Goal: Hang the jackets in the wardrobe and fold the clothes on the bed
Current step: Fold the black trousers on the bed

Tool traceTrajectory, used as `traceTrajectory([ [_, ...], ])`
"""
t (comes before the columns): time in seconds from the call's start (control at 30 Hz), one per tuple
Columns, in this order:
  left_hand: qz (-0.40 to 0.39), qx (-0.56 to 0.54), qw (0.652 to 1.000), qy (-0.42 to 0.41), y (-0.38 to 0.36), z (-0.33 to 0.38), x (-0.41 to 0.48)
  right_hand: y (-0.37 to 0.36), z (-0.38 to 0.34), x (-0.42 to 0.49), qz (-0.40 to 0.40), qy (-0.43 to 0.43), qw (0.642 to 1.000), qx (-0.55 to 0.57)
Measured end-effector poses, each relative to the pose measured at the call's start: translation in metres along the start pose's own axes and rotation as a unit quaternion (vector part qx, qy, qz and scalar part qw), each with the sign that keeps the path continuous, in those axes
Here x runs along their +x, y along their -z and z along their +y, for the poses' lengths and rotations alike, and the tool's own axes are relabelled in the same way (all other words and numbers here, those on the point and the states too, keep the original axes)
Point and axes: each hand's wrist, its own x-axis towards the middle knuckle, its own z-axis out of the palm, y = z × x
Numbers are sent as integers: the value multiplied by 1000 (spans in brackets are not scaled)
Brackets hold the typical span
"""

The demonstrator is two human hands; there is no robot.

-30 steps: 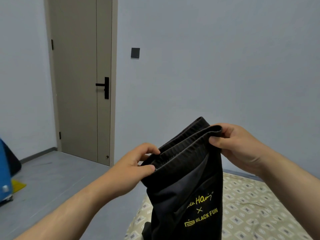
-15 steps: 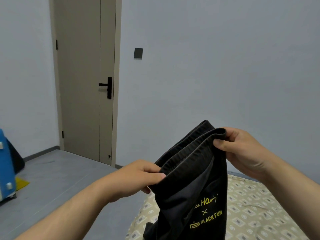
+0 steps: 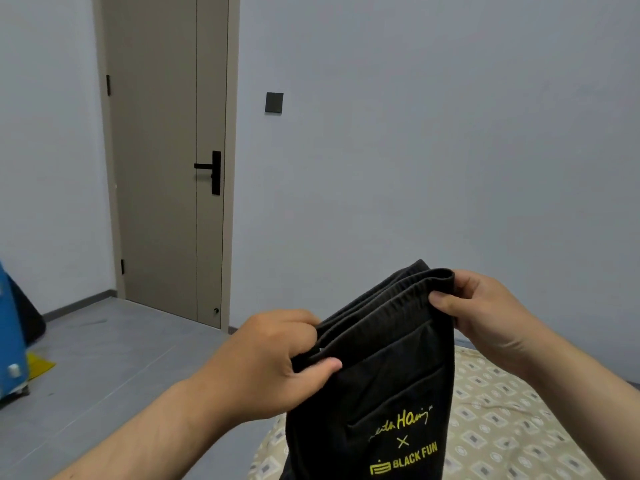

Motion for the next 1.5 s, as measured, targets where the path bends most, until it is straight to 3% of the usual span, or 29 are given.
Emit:
traceTrajectory([
  [0.1, 59, -55, 992, 93, -3, 1, -2, 0, 1, -3, 14, -1, 1000, 19],
  [0.17, 110, -148, 957, 226, -4, -1, -1, 1, -1, -4, 10, -7, 999, 45],
  [0.23, 141, -240, 913, 299, -3, -5, 2, 1, -6, -5, -4, -25, 998, 54],
  [0.37, 147, -284, 899, 299, -1, -11, 9, -8, -14, -5, -48, -17, 996, 68],
  [0.53, 139, -269, 896, 324, -1, -16, 3, -25, -19, 0, 9, 14, 986, 164],
  [0.7, 146, -465, 783, 386, -21, -22, -6, -42, -34, 9, 67, 50, 975, 204],
  [0.8, 203, -510, 742, 384, -14, -25, 6, -47, -48, 10, 78, 62, 978, 184],
  [1.03, 281, -501, 755, 317, 40, -12, 68, -49, -97, 13, 104, 110, 981, 120],
  [1.17, 277, -514, 750, 311, 46, -9, 89, -42, -107, 20, 135, 140, 978, 74],
  [1.3, 245, -522, 730, 368, 15, -16, 79, -34, -59, 29, 160, 54, 984, 50],
  [1.5, 59, -589, 638, 492, -32, -43, 38, -23, 31, 24, 130, -87, 975, 158],
])
